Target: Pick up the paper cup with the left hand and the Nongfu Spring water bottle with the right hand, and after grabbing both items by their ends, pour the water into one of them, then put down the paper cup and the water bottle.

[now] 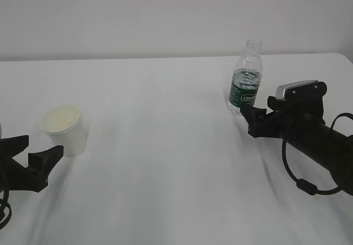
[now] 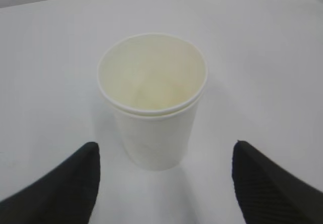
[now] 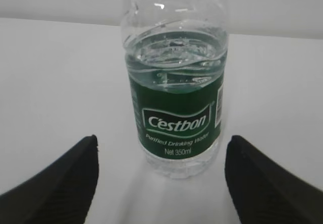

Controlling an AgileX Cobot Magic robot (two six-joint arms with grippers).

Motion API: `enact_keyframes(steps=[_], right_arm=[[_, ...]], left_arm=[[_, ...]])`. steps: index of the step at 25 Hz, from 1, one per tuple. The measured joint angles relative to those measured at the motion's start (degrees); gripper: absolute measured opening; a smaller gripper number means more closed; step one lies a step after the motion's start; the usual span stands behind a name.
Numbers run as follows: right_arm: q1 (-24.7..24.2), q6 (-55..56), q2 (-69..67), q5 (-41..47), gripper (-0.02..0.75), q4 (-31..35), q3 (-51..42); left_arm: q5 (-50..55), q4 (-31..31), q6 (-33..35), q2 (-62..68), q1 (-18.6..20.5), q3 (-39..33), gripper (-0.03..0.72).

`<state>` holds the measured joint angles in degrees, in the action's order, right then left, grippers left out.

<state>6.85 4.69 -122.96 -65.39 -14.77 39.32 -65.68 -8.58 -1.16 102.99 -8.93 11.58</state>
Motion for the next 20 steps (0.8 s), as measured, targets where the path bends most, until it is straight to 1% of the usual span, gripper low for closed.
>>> enact_keyframes(steps=[20], right_arm=[[0.00, 0.00, -6.60, 0.00, 0.596, 0.49, 9.03]], left_arm=[[0.00, 0.21, 0.00, 0.00, 0.00, 0.00, 0.586]])
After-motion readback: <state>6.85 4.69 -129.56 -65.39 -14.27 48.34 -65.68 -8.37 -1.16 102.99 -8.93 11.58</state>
